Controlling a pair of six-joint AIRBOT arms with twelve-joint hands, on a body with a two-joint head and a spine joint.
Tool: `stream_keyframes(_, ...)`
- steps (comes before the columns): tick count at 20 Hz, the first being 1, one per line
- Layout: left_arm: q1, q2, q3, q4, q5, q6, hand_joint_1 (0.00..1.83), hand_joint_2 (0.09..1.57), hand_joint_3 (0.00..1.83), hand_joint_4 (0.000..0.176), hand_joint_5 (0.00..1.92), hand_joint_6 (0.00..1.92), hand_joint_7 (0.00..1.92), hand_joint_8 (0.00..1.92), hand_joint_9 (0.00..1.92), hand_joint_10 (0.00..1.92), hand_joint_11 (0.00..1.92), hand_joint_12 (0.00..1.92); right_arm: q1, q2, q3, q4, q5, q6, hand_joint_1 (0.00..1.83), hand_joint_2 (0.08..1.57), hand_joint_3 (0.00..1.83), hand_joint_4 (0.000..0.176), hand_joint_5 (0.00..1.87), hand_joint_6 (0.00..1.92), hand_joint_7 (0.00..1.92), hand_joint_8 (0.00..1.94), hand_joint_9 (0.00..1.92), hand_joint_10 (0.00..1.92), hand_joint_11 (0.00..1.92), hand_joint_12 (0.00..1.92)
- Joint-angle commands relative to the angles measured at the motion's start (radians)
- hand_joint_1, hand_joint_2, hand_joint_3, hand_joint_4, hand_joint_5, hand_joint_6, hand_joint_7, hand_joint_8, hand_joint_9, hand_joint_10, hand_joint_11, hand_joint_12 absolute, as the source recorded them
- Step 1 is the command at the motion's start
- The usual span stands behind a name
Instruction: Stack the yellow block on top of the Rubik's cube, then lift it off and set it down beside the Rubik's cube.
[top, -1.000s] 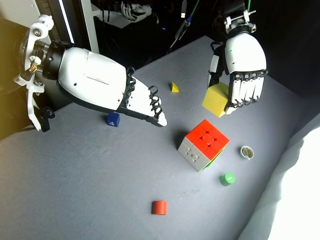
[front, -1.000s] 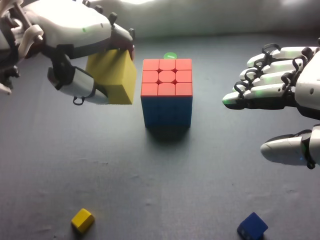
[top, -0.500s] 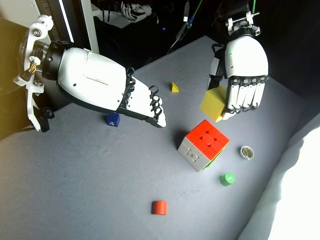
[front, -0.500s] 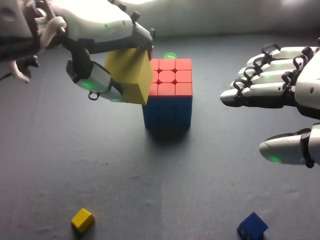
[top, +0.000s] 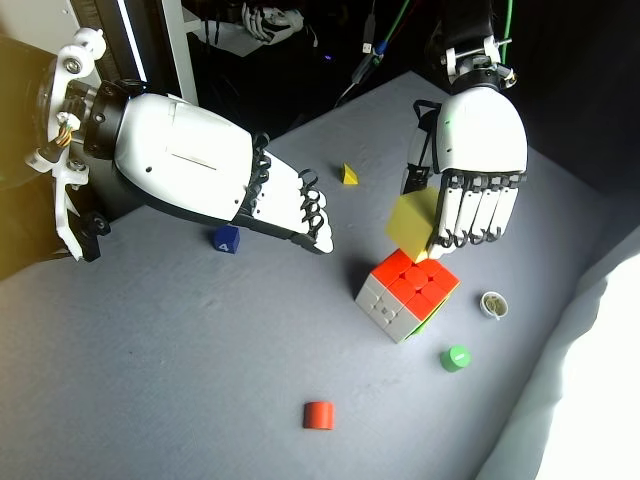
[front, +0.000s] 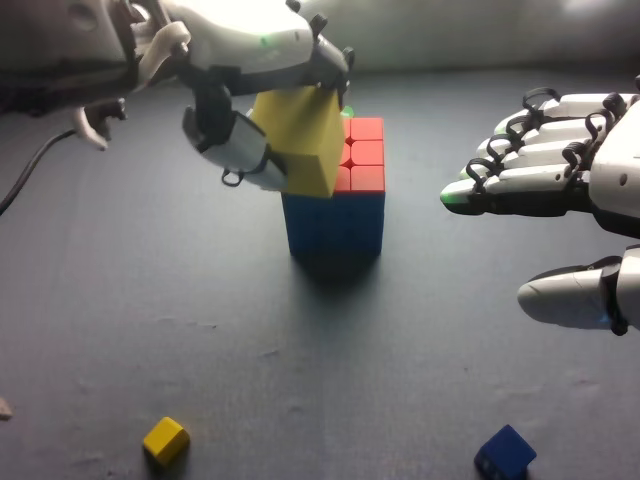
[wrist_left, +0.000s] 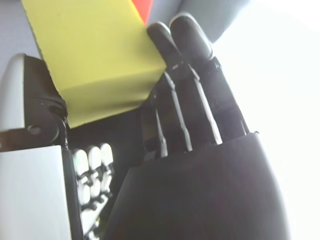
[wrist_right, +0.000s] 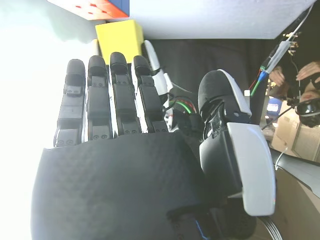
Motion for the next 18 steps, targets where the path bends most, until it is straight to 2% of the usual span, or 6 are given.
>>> stream_keyframes(1, -0.015, 0.000, 0.007, 0.001, -0.080, 0.006, 1.22, 1.16, 0.00, 0.000, 0.92, 0.92, 0.90, 1.31, 0.75, 1.14, 0.50, 1.56, 0.015, 0.011, -0.003, 0.015, 0.074, 0.007, 0.00, 1.35, 0.00, 0.000, 0.19, 0.00, 0.20, 0.00, 0.15, 0.00, 0.00, 0.25)
stream_keyframes(3, -0.014, -0.021, 0.018, 0.001, -0.082, 0.006, 1.23, 1.14, 0.00, 0.000, 0.93, 0.90, 0.94, 1.25, 0.81, 1.07, 0.56, 1.49, 0.015, 0.011, -0.003, 0.015, 0.074, 0.007, 0.01, 1.35, 0.00, 0.000, 0.23, 0.01, 0.25, 0.01, 0.20, 0.02, 0.00, 0.42)
stream_keyframes(8, -0.005, -0.060, 0.039, -0.001, -0.093, 0.006, 1.22, 1.15, 0.00, 0.000, 0.92, 0.92, 0.93, 1.27, 0.81, 1.11, 0.55, 1.51, 0.015, 0.011, -0.003, 0.015, 0.075, 0.007, 0.00, 1.35, 0.00, 0.000, 0.19, 0.00, 0.20, 0.00, 0.15, 0.00, 0.00, 0.27)
stream_keyframes(11, 0.003, -0.066, 0.046, 0.002, -0.121, 0.006, 1.23, 1.16, 0.00, 0.000, 0.91, 0.92, 0.89, 1.35, 0.74, 1.20, 0.49, 1.59, 0.016, 0.011, -0.003, 0.015, 0.075, 0.007, 0.00, 1.36, 0.00, 0.000, 0.21, 0.01, 0.22, 0.01, 0.17, 0.01, 0.00, 0.34)
stream_keyframes(15, 0.018, -0.090, 0.079, 0.003, -0.121, 0.002, 1.23, 1.14, 0.00, 0.000, 0.93, 0.90, 0.93, 1.27, 0.78, 1.14, 0.53, 1.55, 0.016, 0.011, -0.003, 0.015, 0.075, 0.007, 0.00, 1.36, 0.00, 0.000, 0.24, 0.01, 0.25, 0.01, 0.19, 0.01, 0.00, 0.40)
stream_keyframes(18, 0.025, -0.101, 0.097, 0.007, -0.122, 0.002, 1.24, 1.13, 0.00, 0.000, 0.98, 0.82, 0.94, 1.25, 0.80, 1.10, 0.54, 1.50, 0.016, 0.011, -0.003, 0.015, 0.075, 0.007, 0.00, 1.36, 0.00, 0.000, 0.20, 0.01, 0.21, 0.00, 0.17, 0.01, 0.00, 0.30)
